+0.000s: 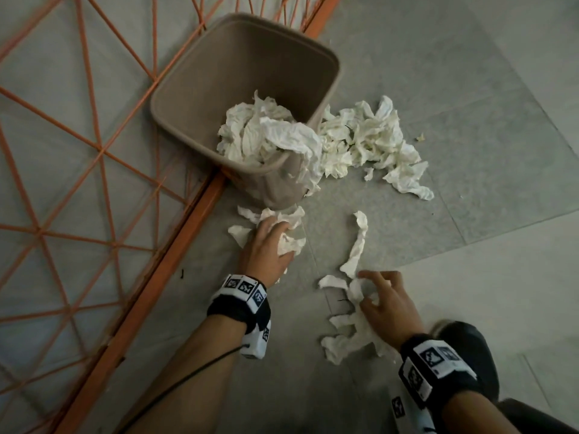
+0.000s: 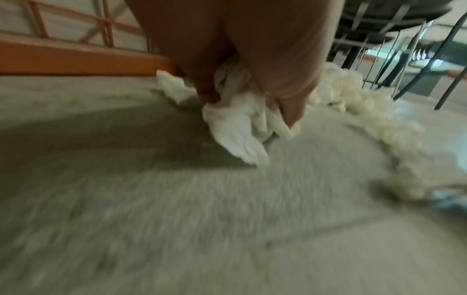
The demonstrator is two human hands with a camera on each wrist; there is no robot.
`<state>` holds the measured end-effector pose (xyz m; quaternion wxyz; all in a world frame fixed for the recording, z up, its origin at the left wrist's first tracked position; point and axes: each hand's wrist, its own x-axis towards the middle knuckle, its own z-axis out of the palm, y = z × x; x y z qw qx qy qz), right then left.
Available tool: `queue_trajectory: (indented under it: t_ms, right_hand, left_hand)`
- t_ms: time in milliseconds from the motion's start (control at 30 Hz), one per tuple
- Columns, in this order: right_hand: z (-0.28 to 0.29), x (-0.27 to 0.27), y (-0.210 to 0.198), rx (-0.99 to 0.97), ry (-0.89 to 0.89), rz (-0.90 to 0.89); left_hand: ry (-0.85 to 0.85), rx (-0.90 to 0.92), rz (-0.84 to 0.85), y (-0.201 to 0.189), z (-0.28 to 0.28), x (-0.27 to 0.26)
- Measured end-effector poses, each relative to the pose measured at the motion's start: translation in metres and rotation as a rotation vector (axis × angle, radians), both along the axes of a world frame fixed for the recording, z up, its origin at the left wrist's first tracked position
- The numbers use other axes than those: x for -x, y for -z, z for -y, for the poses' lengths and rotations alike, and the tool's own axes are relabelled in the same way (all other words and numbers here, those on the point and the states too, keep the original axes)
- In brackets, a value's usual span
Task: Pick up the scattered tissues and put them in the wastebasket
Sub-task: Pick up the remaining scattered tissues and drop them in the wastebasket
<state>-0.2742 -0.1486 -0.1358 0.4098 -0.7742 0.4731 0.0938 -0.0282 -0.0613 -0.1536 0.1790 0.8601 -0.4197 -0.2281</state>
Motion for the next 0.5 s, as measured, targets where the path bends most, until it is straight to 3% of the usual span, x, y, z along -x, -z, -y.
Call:
queue_trajectory:
  t_ms: [200, 333, 500]
  right_hand:
    - [-0.03, 0.009, 0.017, 0.092, -0.017, -0.112]
    - [-0.034, 0.006, 0.025, 0.117, 0.021, -0.033]
    - [-0.018, -0.001, 0.018, 0.181, 0.185, 0.157]
  left_hand:
    - [-0.011, -0.034, 0.053, -0.001, 0.005, 0.013]
    - [-0.03, 0.041, 0.083, -0.01, 0.015, 0.027]
    - [0.084, 0.188, 0.041, -0.034, 0.042, 0.043]
